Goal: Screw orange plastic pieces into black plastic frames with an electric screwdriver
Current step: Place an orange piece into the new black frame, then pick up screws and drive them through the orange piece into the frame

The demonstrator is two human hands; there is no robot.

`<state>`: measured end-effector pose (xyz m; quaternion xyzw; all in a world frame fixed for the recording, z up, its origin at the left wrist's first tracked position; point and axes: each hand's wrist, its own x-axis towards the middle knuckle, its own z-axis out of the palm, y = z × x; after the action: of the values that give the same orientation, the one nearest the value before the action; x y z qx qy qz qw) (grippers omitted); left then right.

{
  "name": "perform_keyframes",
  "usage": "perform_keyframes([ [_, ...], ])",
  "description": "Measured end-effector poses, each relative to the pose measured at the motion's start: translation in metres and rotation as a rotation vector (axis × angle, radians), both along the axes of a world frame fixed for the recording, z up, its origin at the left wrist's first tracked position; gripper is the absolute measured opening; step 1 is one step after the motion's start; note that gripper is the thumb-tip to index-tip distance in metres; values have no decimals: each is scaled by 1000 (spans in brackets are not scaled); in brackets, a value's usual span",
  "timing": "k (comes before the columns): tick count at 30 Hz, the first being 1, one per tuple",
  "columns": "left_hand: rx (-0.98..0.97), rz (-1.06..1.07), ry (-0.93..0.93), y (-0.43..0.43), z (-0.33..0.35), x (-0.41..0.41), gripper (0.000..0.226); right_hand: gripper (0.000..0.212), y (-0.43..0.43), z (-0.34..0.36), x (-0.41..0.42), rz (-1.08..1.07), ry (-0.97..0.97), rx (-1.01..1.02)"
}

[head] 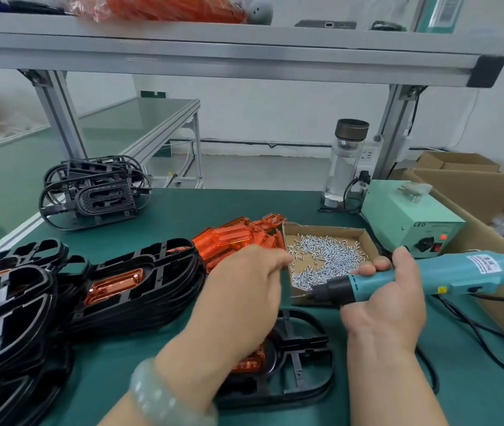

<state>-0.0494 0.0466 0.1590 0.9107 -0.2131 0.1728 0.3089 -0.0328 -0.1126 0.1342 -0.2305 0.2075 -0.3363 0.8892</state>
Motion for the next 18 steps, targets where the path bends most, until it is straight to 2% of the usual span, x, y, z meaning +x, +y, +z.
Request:
perform_keyframes([
  [3, 145, -43, 66, -34, 9, 43, 35, 19, -2, -1, 2, -12, 6, -22],
  [8, 562, -160, 227, -73, 2, 85, 27, 17, -2, -2, 4, -55, 24, -60],
  [11, 730, -112, 353, -78, -6, 93, 33, 17, -2, -2, 5, -69, 27, -65],
  [14, 757, -96, 286, -79, -10, 90, 17, 19, -1, -2, 5, -78, 35, -73],
  [16, 710, -65, 170, -78, -13, 88, 16, 19, -1, -3, 6, -77, 32, -74],
  [18, 624, -37, 138, -78, -17, 89, 17, 17, 0, -3, 6, -74, 37, -87],
])
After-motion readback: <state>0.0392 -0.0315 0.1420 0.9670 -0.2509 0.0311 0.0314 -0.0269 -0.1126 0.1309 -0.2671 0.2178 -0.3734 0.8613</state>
